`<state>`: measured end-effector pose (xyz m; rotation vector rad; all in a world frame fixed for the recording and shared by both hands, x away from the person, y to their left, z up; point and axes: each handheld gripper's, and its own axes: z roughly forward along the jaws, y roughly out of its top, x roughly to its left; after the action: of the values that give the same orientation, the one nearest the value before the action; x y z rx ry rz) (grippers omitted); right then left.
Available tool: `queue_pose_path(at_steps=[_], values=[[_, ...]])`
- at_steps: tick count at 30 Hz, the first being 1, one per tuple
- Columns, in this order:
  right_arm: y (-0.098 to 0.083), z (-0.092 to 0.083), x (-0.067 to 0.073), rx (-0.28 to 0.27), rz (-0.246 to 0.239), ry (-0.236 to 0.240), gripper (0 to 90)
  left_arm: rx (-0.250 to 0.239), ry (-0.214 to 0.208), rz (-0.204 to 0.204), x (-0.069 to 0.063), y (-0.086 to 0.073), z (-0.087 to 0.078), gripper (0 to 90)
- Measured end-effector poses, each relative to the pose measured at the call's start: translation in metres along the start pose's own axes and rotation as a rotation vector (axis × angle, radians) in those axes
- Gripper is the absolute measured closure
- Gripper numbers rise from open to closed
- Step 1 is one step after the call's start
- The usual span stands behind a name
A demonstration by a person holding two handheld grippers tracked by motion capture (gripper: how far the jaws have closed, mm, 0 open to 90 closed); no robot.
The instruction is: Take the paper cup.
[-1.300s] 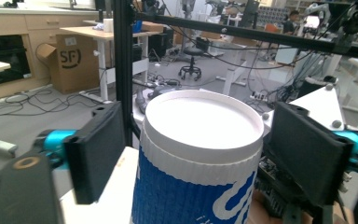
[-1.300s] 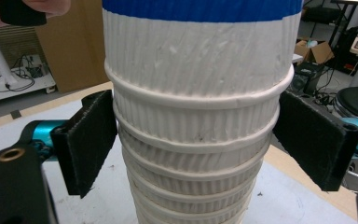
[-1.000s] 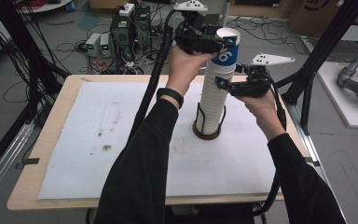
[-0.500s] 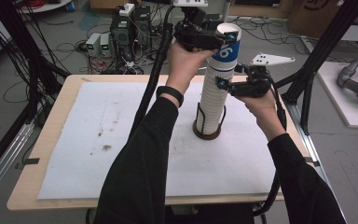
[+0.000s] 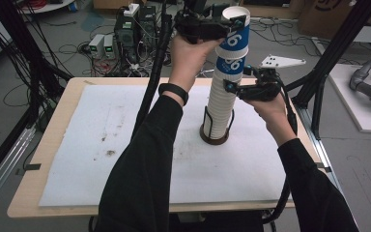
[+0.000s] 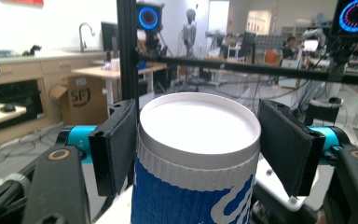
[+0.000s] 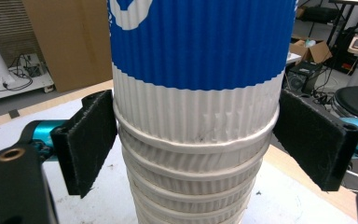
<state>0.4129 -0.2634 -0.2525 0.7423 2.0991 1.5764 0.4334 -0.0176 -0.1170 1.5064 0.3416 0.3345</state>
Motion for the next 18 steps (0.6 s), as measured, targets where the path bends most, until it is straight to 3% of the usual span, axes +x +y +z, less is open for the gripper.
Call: queue_pose_path(at_steps=[12, 18], values=[[0.000, 0.000, 0.000, -0.003, -0.002, -0.001, 14.3, -0.081, 0.005, 0.030, -0.008, 0.023, -0.017, 30.6], [0.000, 0.000, 0.000, -0.001, -0.004, -0.003, 14.3, -0.074, 0.000, 0.039, -0.008, 0.029, -0.036, 30.6]])
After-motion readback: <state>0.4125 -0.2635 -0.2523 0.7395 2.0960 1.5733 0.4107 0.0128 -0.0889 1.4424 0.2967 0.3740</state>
